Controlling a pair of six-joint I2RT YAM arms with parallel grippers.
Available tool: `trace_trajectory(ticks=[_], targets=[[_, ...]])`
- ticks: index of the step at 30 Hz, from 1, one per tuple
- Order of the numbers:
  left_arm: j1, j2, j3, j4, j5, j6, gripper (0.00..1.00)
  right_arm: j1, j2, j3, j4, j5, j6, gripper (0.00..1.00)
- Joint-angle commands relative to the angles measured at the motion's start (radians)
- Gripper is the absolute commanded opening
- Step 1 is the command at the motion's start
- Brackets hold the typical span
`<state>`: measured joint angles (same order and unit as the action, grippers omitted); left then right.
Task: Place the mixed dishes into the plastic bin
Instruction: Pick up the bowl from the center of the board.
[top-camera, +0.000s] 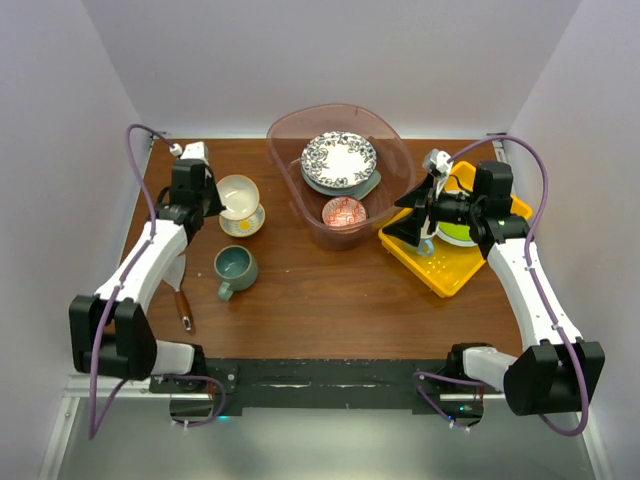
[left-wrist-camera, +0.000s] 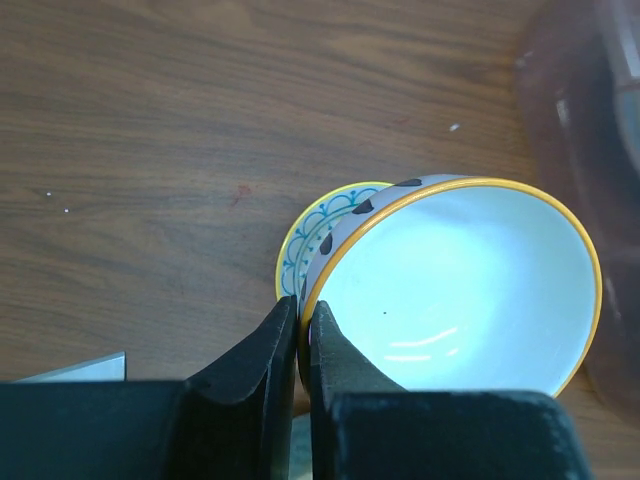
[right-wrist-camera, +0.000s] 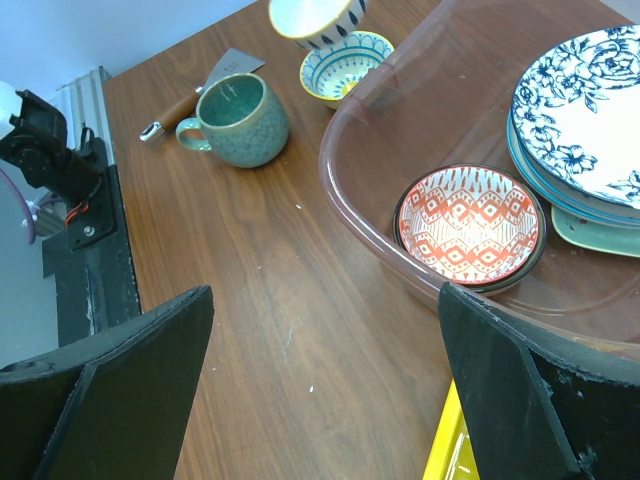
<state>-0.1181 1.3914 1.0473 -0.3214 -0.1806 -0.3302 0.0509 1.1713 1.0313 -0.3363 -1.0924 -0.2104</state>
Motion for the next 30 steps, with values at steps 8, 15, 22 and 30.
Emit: trace_trajectory(ticks=[8, 15, 22, 30], targets=[[0.006, -0.331, -0.128, 0.048, 0.202, -0.061, 0.0, -0.003, -0.009, 0.024, -0.004, -0.011, -0.033, 0.98], [0.003, -0.488, -0.217, 0.053, 0.357, -0.09, 0.0, -0.002, -0.009, 0.065, -0.073, 0.002, -0.092, 0.98], [-0.078, -0.603, -0.277, 0.059, 0.397, -0.127, 0.0, 0.052, 0.042, 0.231, -0.311, 0.066, -0.231, 0.98], [-0.268, -0.667, -0.322, 0.085, 0.293, -0.21, 0.0, 0.231, 0.114, 0.403, -0.458, 0.281, -0.279, 0.98]])
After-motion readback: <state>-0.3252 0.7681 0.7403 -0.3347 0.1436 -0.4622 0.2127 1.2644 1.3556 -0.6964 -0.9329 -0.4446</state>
